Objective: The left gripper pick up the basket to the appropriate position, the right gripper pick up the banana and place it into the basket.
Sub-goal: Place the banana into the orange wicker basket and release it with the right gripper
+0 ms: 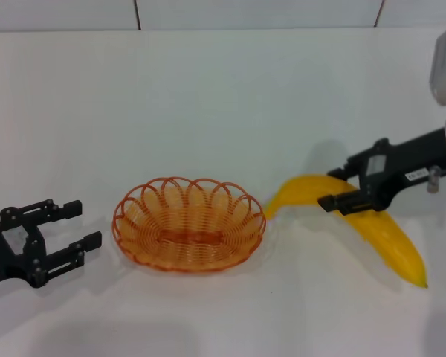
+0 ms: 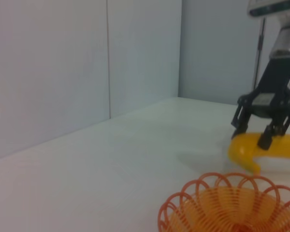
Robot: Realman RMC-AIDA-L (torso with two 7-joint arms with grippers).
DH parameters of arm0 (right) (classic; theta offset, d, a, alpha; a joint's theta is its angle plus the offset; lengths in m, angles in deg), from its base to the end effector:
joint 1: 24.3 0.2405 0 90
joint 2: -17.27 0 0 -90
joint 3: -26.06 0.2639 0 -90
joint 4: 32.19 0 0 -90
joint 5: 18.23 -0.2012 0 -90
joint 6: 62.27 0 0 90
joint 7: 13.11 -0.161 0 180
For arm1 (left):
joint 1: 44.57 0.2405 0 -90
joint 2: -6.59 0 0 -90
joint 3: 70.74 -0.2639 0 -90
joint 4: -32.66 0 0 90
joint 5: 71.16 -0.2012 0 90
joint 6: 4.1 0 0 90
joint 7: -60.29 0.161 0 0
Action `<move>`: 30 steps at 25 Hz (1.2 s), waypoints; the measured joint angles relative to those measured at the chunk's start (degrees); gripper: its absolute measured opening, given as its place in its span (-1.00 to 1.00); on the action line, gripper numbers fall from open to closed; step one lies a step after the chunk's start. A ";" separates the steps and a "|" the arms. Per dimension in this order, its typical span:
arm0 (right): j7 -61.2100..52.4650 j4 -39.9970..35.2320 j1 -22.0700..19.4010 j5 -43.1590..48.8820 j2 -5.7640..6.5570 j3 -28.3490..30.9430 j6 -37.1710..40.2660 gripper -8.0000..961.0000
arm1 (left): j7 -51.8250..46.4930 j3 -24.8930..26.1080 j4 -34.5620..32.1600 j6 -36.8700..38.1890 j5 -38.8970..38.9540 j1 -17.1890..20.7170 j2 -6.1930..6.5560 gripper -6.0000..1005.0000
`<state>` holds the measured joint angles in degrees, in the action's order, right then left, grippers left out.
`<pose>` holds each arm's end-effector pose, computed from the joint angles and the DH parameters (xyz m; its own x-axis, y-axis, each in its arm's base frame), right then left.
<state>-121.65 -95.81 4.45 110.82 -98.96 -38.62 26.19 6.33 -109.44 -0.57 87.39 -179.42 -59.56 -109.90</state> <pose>0.2439 0.3382 -0.0046 0.9052 -0.4249 0.0120 -0.4154 -0.8902 -0.1873 -0.3340 0.2555 -0.0026 0.8474 0.1758 0.5010 0.3846 -0.8537 -0.3510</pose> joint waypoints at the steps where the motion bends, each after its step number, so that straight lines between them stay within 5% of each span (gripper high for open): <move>1: 0.00 -1.06 -0.01 -0.63 -0.06 -0.20 0.71 0.16 | 0.00 0.14 0.00 0.00 0.00 0.05 0.01 0.21; 13: -5.85 -15.74 2.64 -7.93 -0.36 -17.21 1.74 0.19 | 0.00 0.82 0.00 0.28 -0.93 0.47 0.10 0.21; 19: -11.10 -14.24 7.21 -8.73 -0.40 -25.85 -6.10 0.21 | 0.00 0.78 -0.41 1.48 -1.16 0.52 0.14 0.21; 30: -15.39 -0.92 16.35 -14.91 -0.68 -31.40 -15.41 0.24 | -0.01 0.79 -0.44 1.50 -2.26 0.28 0.22 0.21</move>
<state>-137.04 -96.73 20.80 95.91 -99.65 -70.03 10.78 6.32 -108.65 -1.01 88.89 -181.68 -59.29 -109.68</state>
